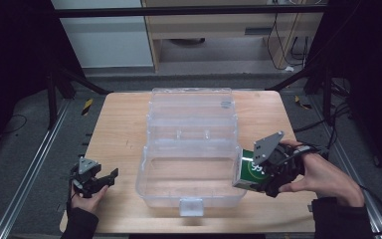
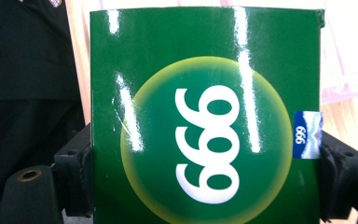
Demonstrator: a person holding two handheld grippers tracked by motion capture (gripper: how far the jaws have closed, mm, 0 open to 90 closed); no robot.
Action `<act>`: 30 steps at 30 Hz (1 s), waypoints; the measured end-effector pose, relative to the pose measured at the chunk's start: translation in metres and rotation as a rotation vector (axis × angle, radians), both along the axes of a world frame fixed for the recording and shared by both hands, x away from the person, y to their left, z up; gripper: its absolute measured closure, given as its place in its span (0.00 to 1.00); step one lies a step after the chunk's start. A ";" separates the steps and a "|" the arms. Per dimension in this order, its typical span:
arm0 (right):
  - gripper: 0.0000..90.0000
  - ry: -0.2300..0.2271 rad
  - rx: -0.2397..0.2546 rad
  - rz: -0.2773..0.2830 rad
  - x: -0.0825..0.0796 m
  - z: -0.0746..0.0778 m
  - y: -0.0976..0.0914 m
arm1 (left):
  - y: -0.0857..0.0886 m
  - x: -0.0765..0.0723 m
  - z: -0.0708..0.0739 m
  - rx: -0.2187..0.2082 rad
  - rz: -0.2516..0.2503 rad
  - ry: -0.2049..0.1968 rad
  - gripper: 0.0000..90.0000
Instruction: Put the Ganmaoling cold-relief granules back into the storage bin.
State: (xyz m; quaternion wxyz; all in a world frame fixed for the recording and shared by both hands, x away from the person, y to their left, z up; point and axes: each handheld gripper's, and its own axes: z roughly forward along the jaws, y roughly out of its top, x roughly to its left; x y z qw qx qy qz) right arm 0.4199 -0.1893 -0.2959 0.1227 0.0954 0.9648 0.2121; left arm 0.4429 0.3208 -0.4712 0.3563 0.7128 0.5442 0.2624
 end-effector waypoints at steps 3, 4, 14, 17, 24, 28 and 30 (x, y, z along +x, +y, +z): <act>0.18 0.001 0.005 0.009 0.004 0.002 0.008 | 0.000 0.000 0.000 0.001 0.001 0.001 0.33; 0.18 0.000 0.006 0.011 0.005 0.001 0.010 | 0.000 0.000 0.000 0.001 0.002 0.000 0.33; 0.18 0.008 0.017 0.044 0.019 -0.005 0.036 | 0.001 0.000 0.000 0.003 0.002 0.001 0.33; 0.18 0.021 0.014 0.047 0.023 -0.010 0.043 | 0.000 0.000 0.000 0.004 0.001 0.000 0.33; 0.18 0.026 0.001 0.059 0.030 -0.020 0.054 | 0.001 0.000 0.000 0.004 0.001 -0.002 0.34; 0.18 0.028 -0.009 0.064 0.032 -0.025 0.059 | 0.001 0.000 0.000 0.004 0.001 -0.004 0.34; 0.18 0.030 -0.017 0.063 0.034 -0.030 0.060 | 0.001 0.000 0.000 0.004 0.002 -0.004 0.34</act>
